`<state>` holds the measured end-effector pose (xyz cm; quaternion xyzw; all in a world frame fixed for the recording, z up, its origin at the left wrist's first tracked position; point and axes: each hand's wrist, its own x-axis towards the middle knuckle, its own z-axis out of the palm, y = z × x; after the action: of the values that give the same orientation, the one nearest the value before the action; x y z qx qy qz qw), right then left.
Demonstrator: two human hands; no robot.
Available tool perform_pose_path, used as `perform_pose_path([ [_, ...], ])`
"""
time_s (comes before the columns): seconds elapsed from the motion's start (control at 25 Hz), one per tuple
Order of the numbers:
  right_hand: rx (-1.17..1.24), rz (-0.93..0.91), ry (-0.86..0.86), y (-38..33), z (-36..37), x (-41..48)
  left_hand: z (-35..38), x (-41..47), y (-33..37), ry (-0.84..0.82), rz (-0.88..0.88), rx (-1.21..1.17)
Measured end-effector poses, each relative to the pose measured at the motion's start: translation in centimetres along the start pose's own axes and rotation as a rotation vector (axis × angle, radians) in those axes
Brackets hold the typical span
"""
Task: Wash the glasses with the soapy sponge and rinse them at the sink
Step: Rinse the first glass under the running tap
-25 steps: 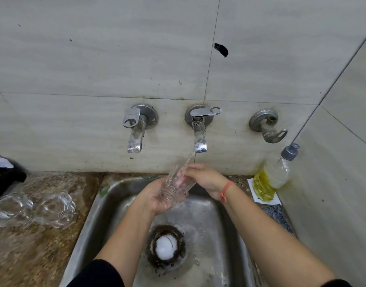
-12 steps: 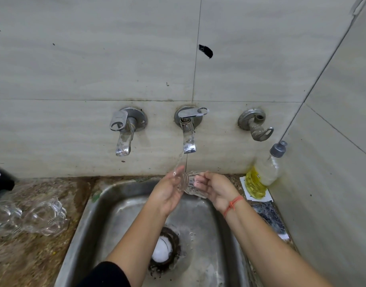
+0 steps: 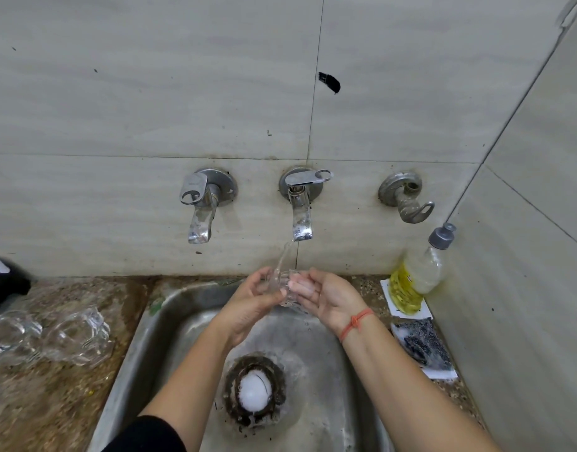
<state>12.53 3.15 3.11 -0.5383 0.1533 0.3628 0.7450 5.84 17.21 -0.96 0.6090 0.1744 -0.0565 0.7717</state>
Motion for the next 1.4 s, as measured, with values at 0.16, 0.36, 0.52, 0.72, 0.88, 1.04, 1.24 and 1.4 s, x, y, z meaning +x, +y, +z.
perform_pose_path([
  [0.16,-0.133,-0.106,-0.077,0.4,0.4,0.3,-0.3,0.1,-0.5,0.074,0.028,-0.069],
  [0.36,-0.255,-0.166,-0.164,1.5,1.2,-0.3,-1.1,-0.5,-1.4,0.112,0.023,-0.193],
  [0.52,-0.317,-0.181,-0.212,2.0,1.8,-0.3,-1.9,-1.0,-1.2,0.188,-0.024,-0.167],
  [0.72,-0.267,-0.189,-0.273,2.4,1.7,-0.1,-2.1,-0.8,-0.4,0.209,-0.118,-0.195],
  [0.88,-0.230,-0.111,-0.263,2.2,1.3,0.2,-2.3,-1.0,0.3,0.086,-0.101,-0.255],
  [1.04,-0.312,-0.167,-0.314,2.2,1.5,0.3,-2.6,-1.0,0.3,0.097,-0.074,-0.274],
  [1.24,-0.900,-0.475,-0.375,3.5,1.2,0.7,-2.6,-0.8,-0.1,0.216,-0.228,-0.475],
  [1.4,-1.336,-0.700,-0.395,3.3,-0.5,1.0,-2.0,-0.4,-0.2,0.254,-0.421,-0.496],
])
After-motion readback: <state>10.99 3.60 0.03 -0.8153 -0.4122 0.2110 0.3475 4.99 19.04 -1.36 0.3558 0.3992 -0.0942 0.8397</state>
